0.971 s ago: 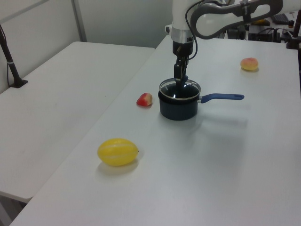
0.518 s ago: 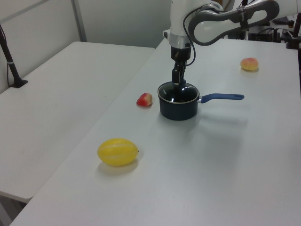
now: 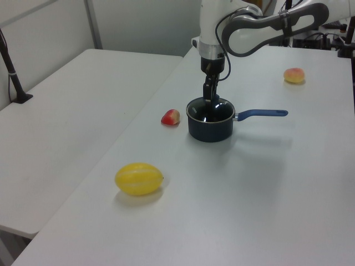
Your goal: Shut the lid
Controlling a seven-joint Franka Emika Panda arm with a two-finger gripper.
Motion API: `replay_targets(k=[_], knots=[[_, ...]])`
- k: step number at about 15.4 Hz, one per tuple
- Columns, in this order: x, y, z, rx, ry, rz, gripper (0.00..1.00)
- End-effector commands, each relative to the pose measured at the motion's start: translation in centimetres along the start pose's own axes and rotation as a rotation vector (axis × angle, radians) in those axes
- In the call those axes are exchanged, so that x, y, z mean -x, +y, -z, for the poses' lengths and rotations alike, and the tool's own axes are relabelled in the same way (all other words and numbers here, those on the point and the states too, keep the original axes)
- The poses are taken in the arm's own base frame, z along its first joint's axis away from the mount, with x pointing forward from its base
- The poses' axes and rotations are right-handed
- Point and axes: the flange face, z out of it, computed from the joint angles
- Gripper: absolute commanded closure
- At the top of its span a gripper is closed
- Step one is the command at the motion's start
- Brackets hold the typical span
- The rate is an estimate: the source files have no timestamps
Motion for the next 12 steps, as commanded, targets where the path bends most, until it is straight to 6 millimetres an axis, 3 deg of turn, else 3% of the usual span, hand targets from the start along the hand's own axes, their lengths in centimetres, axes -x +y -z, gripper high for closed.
replay_targets(k=[1, 4, 7, 9, 12], knots=[[-0.2, -0.2, 0.0, 0.017, 0.012, 0.018, 0.63], [-0.2, -0.1, -0.1, 0.015, 0.01, 0.013, 0.35], [0.0, -0.1, -0.2, 0.018, 0.005, 0.016, 0.19], [0.1, 0.1, 0.1, 0.017, 0.008, 0.014, 0.0], [0.4, 0.5, 1.7, 0.007, 0.026, -0.001, 0.0]])
